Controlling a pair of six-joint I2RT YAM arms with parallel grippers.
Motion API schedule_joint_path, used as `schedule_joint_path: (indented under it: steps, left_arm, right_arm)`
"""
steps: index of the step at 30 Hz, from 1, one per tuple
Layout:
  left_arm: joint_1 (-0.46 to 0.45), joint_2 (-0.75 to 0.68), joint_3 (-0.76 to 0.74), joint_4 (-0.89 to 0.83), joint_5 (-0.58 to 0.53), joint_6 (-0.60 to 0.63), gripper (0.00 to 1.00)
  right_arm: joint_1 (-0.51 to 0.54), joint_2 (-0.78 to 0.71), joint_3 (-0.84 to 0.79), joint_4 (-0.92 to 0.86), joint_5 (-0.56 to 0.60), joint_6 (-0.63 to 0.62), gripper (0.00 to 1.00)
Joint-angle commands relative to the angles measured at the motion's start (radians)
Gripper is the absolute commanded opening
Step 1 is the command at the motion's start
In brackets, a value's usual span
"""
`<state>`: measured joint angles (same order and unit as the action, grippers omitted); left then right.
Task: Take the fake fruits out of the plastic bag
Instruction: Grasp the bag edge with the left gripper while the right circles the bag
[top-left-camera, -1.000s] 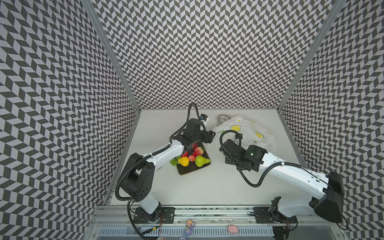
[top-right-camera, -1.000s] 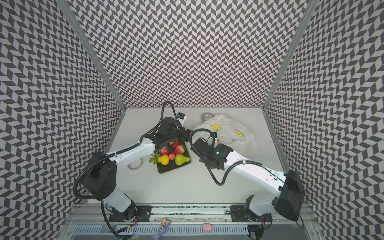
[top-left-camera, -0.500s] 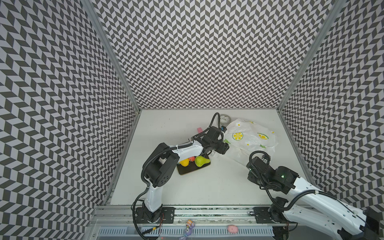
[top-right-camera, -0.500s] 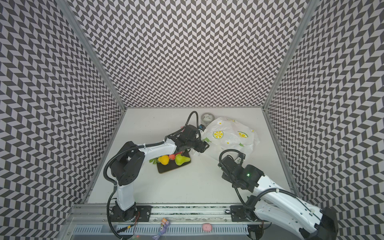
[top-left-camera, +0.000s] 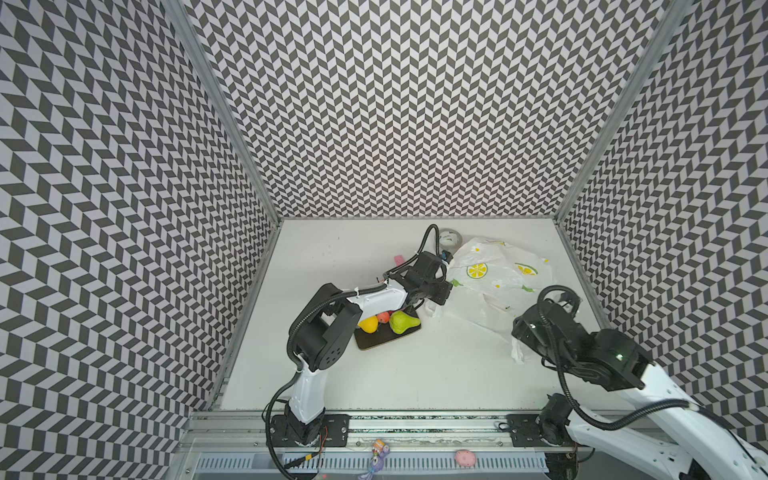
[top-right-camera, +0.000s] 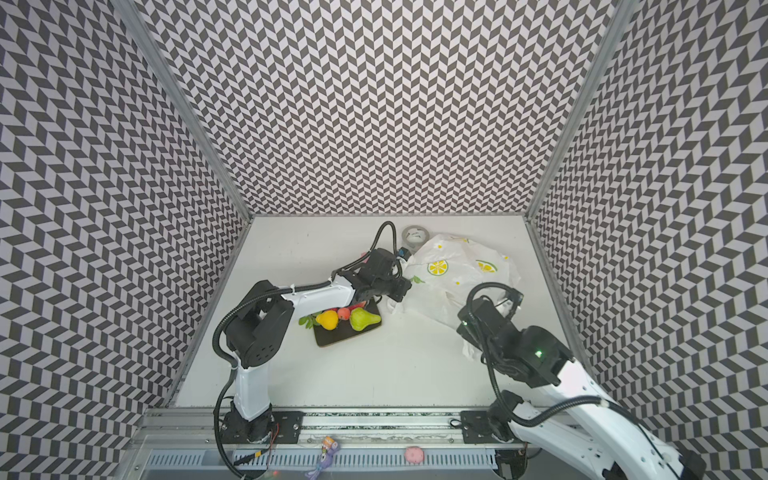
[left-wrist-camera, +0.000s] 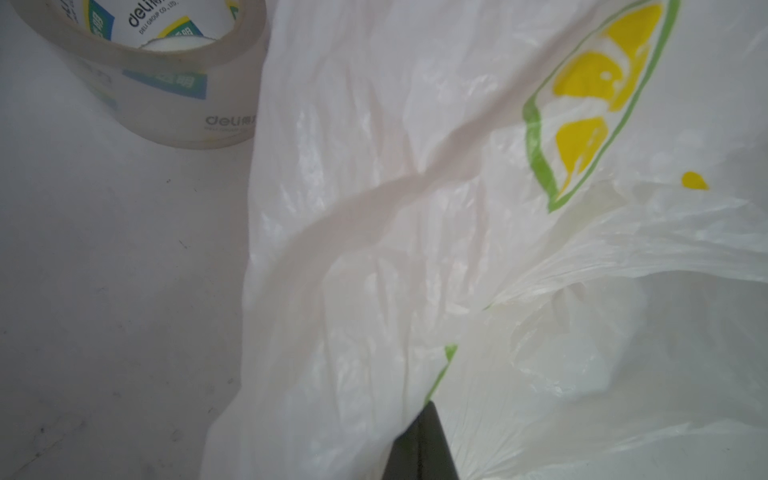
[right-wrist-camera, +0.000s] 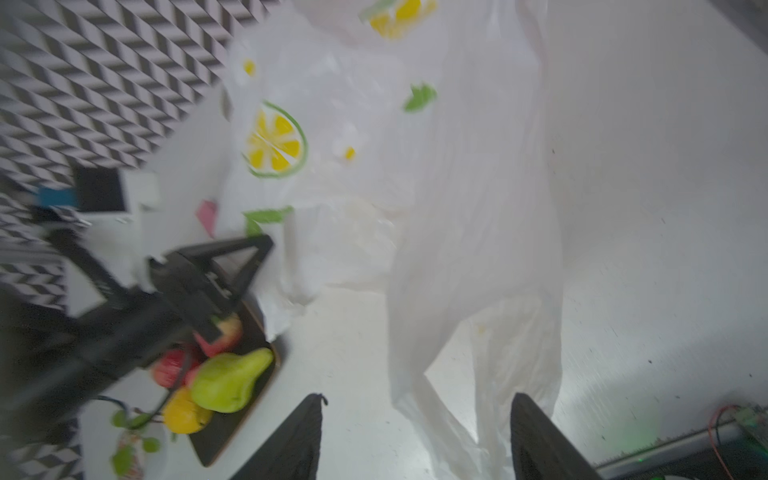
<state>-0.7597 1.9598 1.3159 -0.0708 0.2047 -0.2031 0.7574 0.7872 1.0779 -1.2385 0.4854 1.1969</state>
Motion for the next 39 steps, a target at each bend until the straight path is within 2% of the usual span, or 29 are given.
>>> schedule_joint_path:
  steps: [1, 4, 7, 9, 11, 15, 16, 17, 19, 21, 23, 24, 25, 27, 30, 33, 36, 39]
  left_arm:
    - [-0.004, -0.059, -0.003, 0.063, 0.047, -0.032, 0.0]
    - [-0.004, -0.065, 0.01, 0.077, 0.071, -0.03, 0.0]
    - [-0.001, -0.054, 0.023, 0.102, 0.091, -0.046, 0.0]
    - [0.002, -0.042, 0.048, 0.095, 0.105, -0.052, 0.0]
    - [0.012, -0.043, 0.063, 0.095, 0.113, -0.056, 0.0]
    - [0.043, -0.064, 0.069, 0.076, 0.102, -0.055, 0.0]
    - [0.052, -0.079, 0.064, 0.063, 0.087, -0.053, 0.05]
    - [0.058, -0.093, 0.057, 0.046, 0.064, -0.049, 0.14]
    - [0.057, -0.129, 0.04, -0.006, -0.008, -0.042, 0.43]
    - [0.056, -0.144, 0.03, -0.061, -0.042, -0.043, 0.61]
    - [0.051, -0.146, 0.014, -0.096, -0.023, -0.05, 0.71]
    - [0.047, -0.145, 0.002, -0.102, -0.006, -0.053, 0.82]
    - [0.043, -0.146, -0.012, -0.099, 0.015, -0.055, 0.88]
    - [0.034, -0.134, -0.027, -0.089, 0.041, -0.064, 0.96]
    - [0.032, -0.096, -0.009, -0.086, 0.05, -0.07, 0.98]
    - [0.031, -0.072, 0.021, -0.075, 0.052, -0.051, 0.95]
    - [0.031, -0.048, 0.048, -0.084, 0.033, -0.027, 0.85]
    - [0.033, -0.031, 0.028, -0.048, 0.003, -0.015, 0.75]
  right_arm:
    - [-0.003, 0.046, 0.152, -0.002, 0.13, -0.169, 0.69]
    - [-0.004, 0.139, 0.267, 0.07, 0.086, -0.335, 0.63]
    - [-0.016, 0.282, 0.315, 0.133, -0.041, -0.471, 0.61]
    - [-0.033, 0.379, 0.323, 0.186, -0.133, -0.516, 0.6]
    - [-0.062, 0.449, 0.301, 0.217, -0.193, -0.519, 0.55]
    - [-0.163, 0.455, 0.144, 0.395, -0.29, -0.521, 0.5]
    - [-0.197, 0.455, 0.121, 0.423, -0.31, -0.522, 0.51]
    - [-0.221, 0.462, 0.113, 0.429, -0.315, -0.53, 0.54]
    - [-0.283, 0.484, 0.126, 0.421, -0.313, -0.567, 0.58]
    - [-0.336, 0.506, 0.153, 0.405, -0.308, -0.609, 0.63]
    - [-0.375, 0.526, 0.183, 0.38, -0.281, -0.645, 0.69]
    - [-0.387, 0.533, 0.196, 0.35, -0.239, -0.659, 0.71]
    - [-0.404, 0.535, 0.206, 0.322, -0.189, -0.666, 0.74]
    - [-0.475, 0.516, 0.207, 0.32, -0.142, -0.685, 0.81]
    - [-0.655, 0.499, 0.181, 0.443, -0.192, -0.719, 0.84]
    - [-0.803, 0.579, 0.178, 0.6, -0.287, -0.71, 0.87]
    - [-0.901, 0.695, 0.207, 0.721, -0.319, -0.701, 0.89]
    - [-0.963, 0.806, 0.254, 0.768, -0.387, -0.728, 0.91]
